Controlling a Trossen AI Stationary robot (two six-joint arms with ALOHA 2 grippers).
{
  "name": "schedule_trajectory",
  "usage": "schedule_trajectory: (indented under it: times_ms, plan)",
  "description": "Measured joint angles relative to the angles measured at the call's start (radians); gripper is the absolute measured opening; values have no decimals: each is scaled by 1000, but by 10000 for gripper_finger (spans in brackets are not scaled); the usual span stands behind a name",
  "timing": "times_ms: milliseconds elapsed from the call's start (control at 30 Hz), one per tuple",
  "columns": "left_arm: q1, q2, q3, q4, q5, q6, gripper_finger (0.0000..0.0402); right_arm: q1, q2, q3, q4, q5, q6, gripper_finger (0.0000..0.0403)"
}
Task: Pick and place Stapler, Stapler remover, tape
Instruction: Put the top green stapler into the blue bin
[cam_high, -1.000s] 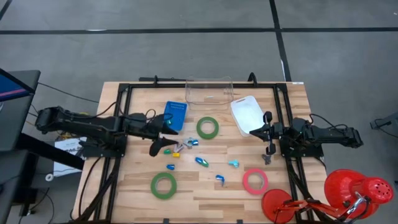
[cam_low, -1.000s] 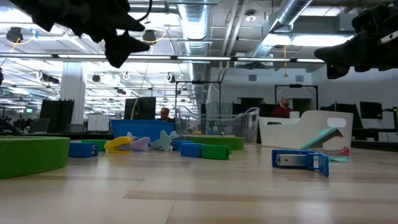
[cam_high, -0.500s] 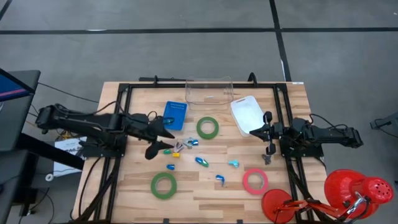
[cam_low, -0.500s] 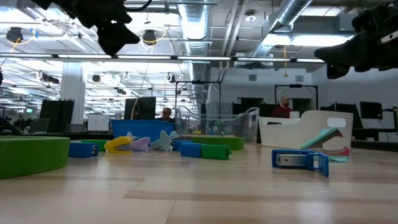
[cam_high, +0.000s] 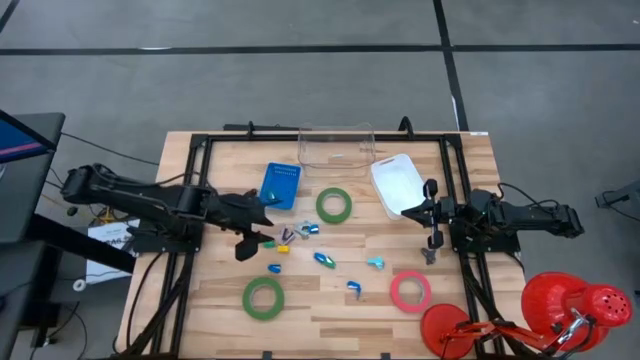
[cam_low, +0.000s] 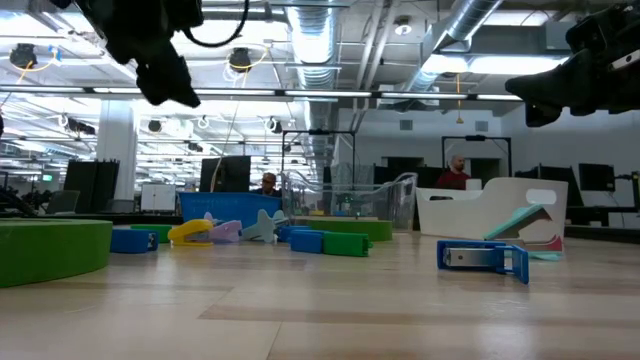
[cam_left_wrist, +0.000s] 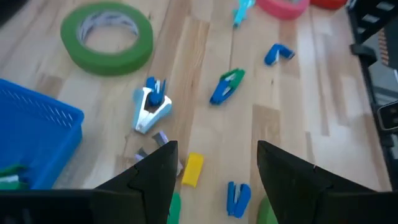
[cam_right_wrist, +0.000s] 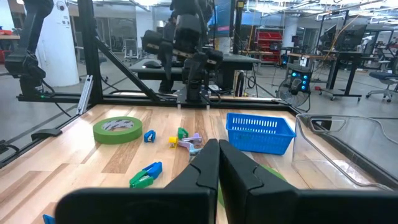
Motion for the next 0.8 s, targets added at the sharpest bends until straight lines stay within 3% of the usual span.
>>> schedule_trajectory:
  times_ms: [533,800]
  plan:
    - [0,198,-2,-1,0,-6,209,0,0,0,0,0,0,1]
    - [5,274,-2,-60,-2,-133,209,0,0,0,0,0,0,1]
